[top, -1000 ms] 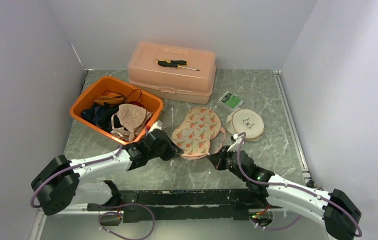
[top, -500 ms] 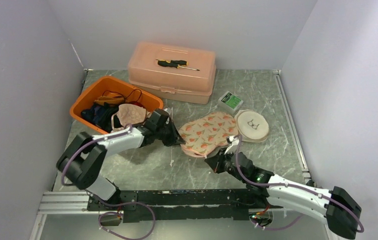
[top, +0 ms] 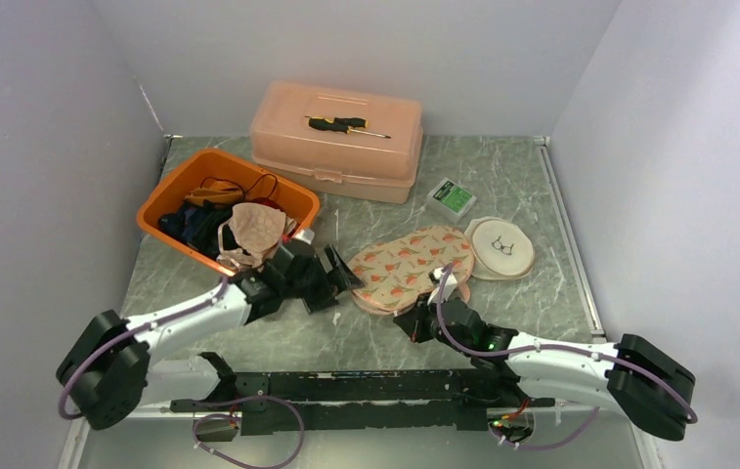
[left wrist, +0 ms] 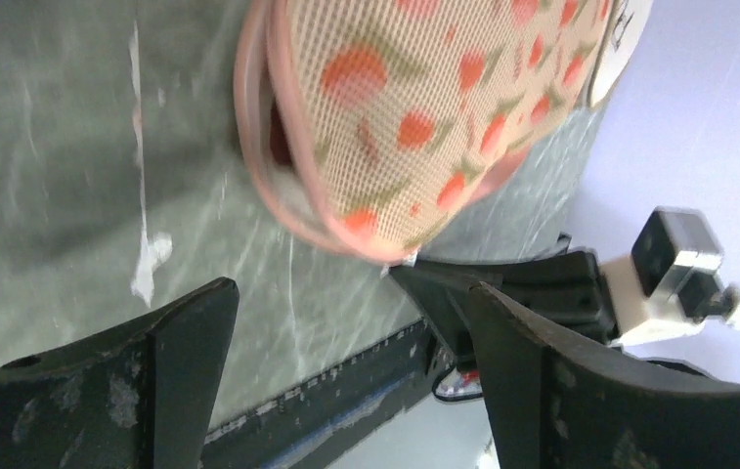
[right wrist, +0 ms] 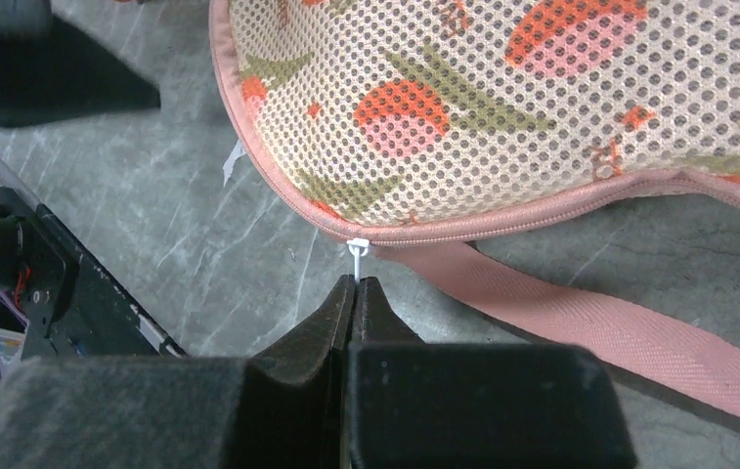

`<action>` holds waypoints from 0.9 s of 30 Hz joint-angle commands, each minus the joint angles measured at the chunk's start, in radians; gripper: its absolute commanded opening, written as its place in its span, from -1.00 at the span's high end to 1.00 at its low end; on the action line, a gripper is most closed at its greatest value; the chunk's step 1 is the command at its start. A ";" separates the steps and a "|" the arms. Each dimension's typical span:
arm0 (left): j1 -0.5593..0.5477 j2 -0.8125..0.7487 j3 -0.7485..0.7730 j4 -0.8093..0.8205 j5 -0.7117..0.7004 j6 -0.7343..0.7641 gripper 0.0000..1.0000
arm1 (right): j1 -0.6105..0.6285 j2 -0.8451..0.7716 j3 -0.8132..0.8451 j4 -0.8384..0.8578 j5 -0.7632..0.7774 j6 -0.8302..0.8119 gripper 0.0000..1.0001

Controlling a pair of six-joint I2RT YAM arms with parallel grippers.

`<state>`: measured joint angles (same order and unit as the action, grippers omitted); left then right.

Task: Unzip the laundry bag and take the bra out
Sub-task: Unzip the laundry bag at the center of the board.

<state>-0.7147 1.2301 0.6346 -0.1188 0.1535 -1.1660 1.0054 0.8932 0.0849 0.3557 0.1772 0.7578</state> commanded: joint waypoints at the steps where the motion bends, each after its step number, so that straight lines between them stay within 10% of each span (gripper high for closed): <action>1: -0.133 -0.071 -0.086 0.006 -0.119 -0.253 -0.83 | 0.007 0.056 0.054 0.128 -0.017 -0.024 1.00; 19: -0.240 0.256 -0.050 0.380 -0.285 -0.501 -0.81 | 0.006 0.027 0.053 0.105 -0.103 -0.048 1.00; 27: -0.240 0.297 -0.079 0.454 -0.301 -0.492 -0.10 | 0.006 0.013 0.042 0.081 -0.093 -0.049 1.00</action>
<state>-0.9508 1.5242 0.5591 0.2626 -0.1043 -1.6512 1.0054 0.9268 0.1291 0.4175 0.0906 0.7216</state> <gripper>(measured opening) 0.643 0.010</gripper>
